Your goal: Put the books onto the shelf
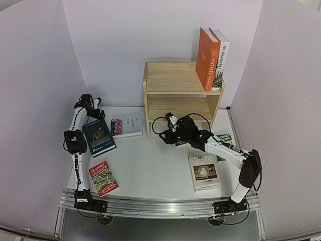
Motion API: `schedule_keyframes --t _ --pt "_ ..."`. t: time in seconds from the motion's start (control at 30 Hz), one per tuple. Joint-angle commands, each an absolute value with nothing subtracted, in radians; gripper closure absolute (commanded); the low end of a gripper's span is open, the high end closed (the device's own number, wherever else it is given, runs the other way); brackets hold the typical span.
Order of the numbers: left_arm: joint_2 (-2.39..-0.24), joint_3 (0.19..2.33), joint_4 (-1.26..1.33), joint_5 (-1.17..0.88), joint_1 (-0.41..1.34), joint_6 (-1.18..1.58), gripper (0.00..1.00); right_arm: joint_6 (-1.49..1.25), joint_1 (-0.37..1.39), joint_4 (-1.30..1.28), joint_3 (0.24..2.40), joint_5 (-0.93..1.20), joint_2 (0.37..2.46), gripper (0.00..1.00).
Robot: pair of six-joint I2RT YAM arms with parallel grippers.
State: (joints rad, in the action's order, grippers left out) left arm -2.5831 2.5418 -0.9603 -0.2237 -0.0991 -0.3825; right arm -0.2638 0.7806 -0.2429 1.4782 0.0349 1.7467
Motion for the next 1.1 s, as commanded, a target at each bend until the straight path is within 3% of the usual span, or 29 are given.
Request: schedule_keyframes --t 0.0,0.2,0.3,0.6,0.83,0.93,1.07 --pt "-2.591 2.514 -0.901 -0.382 -0.153 -0.279 0.0 -0.267 0.824 -0.233 1.546 0.075 1.766 0.41" --pt "-2.621 2.454 -1.05 -0.42 -0.151 -0.322 0.01 -0.267 0.845 -0.233 1.579 0.071 1.791 0.41" --pt "-2.582 2.39 -1.121 -0.429 -0.152 -0.356 0.07 -0.264 0.852 -0.234 1.587 0.069 1.789 0.41" --pt "-2.102 1.684 -1.005 -0.326 -0.127 -0.206 0.22 -0.258 0.889 -0.233 1.567 0.028 1.772 0.41" --pt "-1.934 1.433 -1.072 -0.394 -0.125 -0.259 0.26 -0.26 0.922 -0.232 1.583 0.036 1.806 0.41" --pt "-1.922 1.399 -1.07 -0.416 -0.125 -0.262 0.34 -0.266 0.931 -0.233 1.593 0.045 1.822 0.41" --pt "-1.95 1.406 -1.077 -0.471 -0.128 -0.25 0.53 -0.268 0.945 -0.233 1.606 0.047 1.83 0.41"
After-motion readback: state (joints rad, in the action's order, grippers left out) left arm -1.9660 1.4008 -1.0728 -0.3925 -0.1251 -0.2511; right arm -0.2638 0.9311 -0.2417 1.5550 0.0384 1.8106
